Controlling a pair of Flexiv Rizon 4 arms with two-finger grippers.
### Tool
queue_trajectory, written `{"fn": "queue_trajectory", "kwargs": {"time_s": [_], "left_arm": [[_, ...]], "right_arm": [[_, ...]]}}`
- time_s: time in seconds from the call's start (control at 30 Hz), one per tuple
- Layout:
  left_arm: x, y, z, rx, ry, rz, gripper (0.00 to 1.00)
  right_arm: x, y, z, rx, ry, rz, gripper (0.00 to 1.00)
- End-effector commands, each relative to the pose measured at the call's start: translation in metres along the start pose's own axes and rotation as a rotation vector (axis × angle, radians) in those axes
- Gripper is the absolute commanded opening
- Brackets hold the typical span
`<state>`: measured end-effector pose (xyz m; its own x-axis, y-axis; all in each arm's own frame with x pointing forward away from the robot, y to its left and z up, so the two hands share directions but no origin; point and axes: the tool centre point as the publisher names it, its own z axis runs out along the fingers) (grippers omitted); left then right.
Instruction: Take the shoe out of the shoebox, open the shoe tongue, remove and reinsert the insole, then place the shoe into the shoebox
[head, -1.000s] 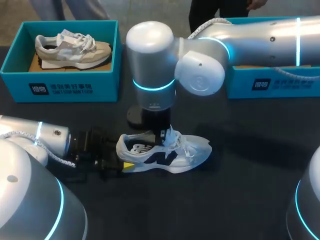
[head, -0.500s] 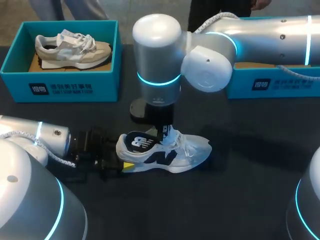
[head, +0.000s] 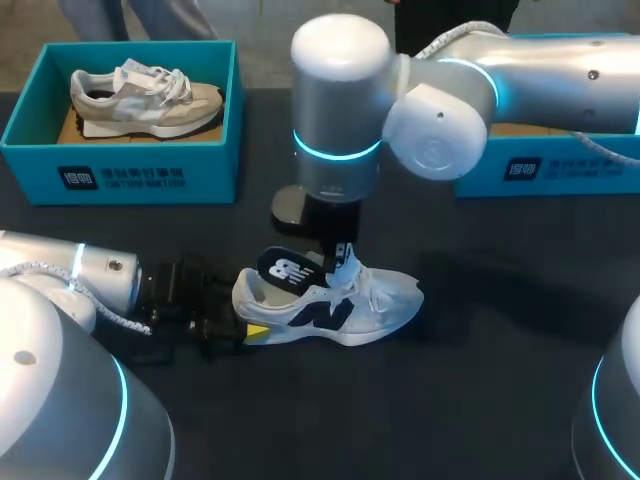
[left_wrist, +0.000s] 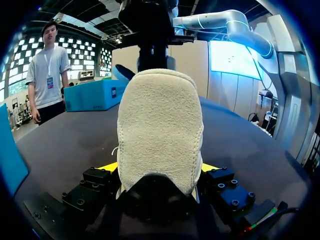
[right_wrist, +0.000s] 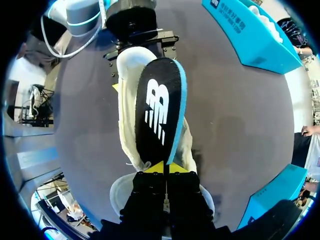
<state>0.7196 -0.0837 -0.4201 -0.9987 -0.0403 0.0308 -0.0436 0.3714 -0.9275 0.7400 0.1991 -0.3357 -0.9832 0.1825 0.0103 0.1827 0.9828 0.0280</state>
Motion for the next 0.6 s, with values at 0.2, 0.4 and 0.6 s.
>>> {"fn": "queue_trajectory", "kwargs": {"time_s": [0.2, 0.4, 0.6], "left_arm": [[0.001, 0.002, 0.003, 0.0, -0.003, 0.0, 0.0], [0.001, 0.002, 0.003, 0.0, -0.003, 0.0, 0.0], [0.001, 0.002, 0.003, 0.0, -0.003, 0.0, 0.0]], "right_arm": [[0.0, 0.001, -0.01, -0.088, 0.012, 0.02, 0.0], [-0.002, 0.016, -0.018, -0.118, 0.015, -0.023, 0.0], [-0.005, 0.031, -0.022, -0.151, 0.023, -0.081, 0.0]]}}
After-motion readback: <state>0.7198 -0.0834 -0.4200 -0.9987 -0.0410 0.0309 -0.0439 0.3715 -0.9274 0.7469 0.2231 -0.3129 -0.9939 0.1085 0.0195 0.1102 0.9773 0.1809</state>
